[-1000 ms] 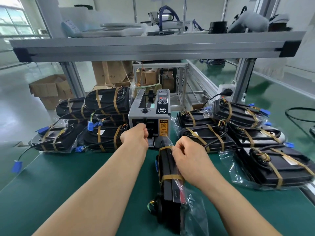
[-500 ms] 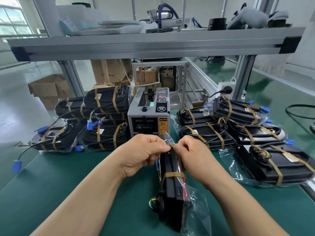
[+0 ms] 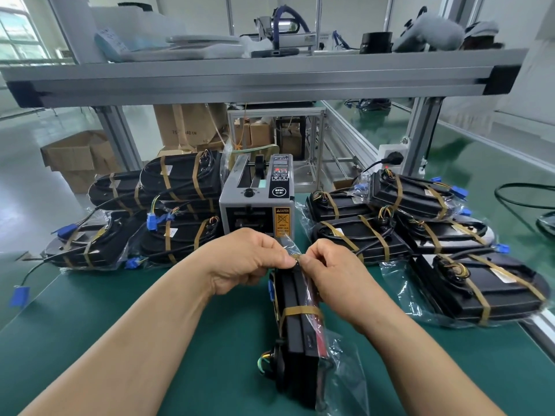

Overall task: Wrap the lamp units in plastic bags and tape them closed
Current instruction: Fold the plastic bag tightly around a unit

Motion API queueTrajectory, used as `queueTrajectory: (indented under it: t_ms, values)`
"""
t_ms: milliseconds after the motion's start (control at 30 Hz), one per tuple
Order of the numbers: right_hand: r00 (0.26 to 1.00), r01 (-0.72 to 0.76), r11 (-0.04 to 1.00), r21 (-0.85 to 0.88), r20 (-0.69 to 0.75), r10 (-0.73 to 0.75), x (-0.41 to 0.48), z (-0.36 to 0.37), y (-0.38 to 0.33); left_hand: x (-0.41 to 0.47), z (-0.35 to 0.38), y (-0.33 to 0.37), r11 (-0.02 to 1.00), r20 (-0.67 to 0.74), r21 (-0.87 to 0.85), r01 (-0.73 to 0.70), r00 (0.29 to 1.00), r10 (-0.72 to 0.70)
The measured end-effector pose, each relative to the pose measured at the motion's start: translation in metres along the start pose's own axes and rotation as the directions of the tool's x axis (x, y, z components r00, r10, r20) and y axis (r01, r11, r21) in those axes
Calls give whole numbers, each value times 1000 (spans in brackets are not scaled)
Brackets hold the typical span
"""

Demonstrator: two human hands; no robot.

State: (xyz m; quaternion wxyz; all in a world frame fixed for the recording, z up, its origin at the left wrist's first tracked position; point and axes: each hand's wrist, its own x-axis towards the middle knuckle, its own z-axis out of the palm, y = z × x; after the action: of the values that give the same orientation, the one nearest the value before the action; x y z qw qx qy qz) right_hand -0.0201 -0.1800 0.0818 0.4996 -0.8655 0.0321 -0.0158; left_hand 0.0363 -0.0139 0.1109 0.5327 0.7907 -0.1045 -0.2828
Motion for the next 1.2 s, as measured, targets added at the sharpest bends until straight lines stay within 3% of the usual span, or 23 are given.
queueTrajectory:
  t_ms: [867, 1200]
  values:
    - [1000, -4, 999, 42, 14, 3, 1, 0, -2, 11, 3, -3, 981, -132, 163, -109, 983, 131]
    - [1000, 2, 999, 50, 19, -3, 2, -1, 1, 16, 17, -20, 988, -262, -21, -155, 954, 144]
